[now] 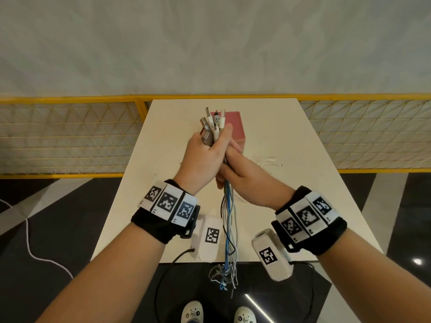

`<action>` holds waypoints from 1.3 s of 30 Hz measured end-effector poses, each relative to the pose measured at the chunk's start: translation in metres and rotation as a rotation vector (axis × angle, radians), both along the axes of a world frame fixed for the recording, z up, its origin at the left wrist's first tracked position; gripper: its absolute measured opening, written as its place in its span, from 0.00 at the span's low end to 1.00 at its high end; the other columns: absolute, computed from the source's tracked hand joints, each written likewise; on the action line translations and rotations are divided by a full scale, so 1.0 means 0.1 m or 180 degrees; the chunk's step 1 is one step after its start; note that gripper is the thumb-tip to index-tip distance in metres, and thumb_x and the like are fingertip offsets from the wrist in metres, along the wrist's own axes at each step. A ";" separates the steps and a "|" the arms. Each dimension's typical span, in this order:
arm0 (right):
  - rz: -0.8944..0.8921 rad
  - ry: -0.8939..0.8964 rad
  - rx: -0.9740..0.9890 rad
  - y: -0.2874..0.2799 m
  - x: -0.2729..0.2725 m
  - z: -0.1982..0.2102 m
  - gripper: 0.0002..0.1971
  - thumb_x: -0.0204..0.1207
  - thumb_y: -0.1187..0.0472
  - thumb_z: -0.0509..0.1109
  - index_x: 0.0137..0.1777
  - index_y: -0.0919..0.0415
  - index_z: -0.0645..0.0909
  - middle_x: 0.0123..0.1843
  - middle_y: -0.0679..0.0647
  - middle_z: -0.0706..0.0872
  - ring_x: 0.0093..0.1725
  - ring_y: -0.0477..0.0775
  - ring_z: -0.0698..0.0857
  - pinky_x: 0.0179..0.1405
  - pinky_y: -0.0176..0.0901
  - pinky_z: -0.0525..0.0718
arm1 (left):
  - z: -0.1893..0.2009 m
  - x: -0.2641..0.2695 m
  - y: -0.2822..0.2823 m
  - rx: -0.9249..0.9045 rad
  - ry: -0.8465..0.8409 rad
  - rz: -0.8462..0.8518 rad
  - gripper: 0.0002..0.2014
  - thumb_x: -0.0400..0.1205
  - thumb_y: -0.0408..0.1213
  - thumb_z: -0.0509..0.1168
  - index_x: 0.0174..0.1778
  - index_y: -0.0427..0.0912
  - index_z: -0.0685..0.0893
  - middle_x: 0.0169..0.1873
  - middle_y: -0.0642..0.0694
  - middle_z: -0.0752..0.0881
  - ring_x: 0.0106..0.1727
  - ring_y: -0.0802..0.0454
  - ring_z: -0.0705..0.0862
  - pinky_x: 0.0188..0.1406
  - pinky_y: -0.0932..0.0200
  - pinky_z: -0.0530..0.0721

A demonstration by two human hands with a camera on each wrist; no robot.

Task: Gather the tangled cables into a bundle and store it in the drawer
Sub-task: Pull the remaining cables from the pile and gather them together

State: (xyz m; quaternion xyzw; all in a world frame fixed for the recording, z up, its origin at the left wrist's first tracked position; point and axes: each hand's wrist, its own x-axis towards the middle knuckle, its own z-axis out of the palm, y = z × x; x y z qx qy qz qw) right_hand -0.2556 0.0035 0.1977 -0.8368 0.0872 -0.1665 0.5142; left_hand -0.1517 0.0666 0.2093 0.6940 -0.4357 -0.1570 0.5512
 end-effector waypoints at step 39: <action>0.0873 0.1827 -0.1647 -0.53 1.68 -2.18 0.22 0.76 0.70 0.65 0.69 0.53 0.76 0.71 0.53 0.74 0.69 0.56 0.74 0.67 0.52 0.74 | -0.48 1.25 -0.13 0.0348 0.1886 0.1440 0.26 0.83 0.48 0.67 0.24 0.48 0.62 0.14 0.54 0.62 0.13 0.57 0.60 0.14 0.66 0.59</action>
